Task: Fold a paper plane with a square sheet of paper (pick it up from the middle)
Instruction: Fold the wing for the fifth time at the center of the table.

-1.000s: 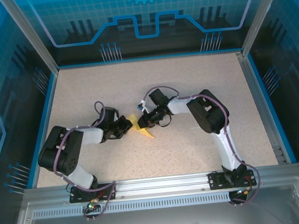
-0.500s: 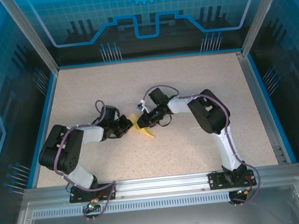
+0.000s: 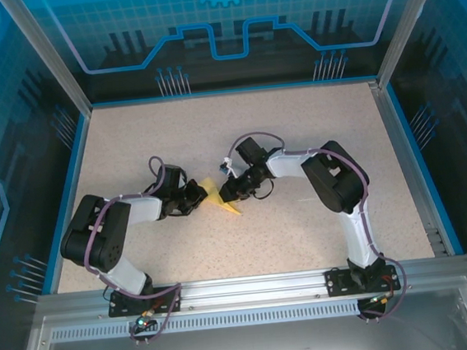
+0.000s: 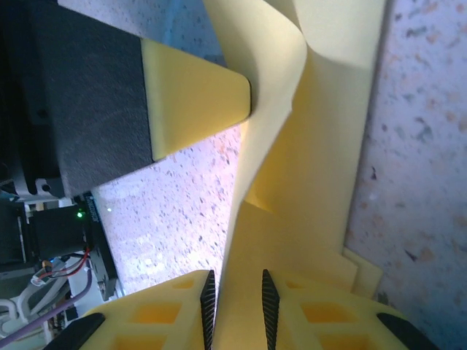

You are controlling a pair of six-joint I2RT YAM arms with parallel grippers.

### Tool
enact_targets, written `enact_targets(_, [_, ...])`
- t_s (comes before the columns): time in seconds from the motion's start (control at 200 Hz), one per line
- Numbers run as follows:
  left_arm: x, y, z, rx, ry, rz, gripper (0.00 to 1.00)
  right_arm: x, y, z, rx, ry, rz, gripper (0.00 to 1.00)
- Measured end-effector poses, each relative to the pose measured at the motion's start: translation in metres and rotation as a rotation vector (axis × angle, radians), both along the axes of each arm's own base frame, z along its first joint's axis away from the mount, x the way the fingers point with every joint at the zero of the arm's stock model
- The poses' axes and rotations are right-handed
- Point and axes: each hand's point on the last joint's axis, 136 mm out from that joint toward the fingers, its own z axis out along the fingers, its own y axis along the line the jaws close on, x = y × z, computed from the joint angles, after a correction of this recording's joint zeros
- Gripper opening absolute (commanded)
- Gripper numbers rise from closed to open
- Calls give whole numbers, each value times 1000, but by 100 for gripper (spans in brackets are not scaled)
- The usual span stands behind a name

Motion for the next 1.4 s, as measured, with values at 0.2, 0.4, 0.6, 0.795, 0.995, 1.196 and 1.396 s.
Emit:
enact_targets(0.2, [1,0,0,1,7,0,5,-7,-4,-9,-37,2,5,16])
enact_targets(0.4, [0,-1,1,-1,14,-6,7,-8,-5,-11,-37,-4,8,8])
enact_targets(0.6, [4,-5,10,-4,-21,-40,14,-9,-6,-14,0,9,-5,2])
enact_targets(0.795, [10,-8,35,-18,-110,-63,16,-8,-6,-13,31,28,-23,2])
enact_targets(0.995, [13,-15,45,-61,-152,-89,15,-6,-6,-12,45,50,-44,1])
enact_targets(1.196, [8,-21,35,-96,-142,-112,13,-6,-6,-13,41,64,-54,0])
enact_targets(1.396, [-4,-26,20,-103,-104,-134,13,-6,-6,-13,39,72,-60,0])
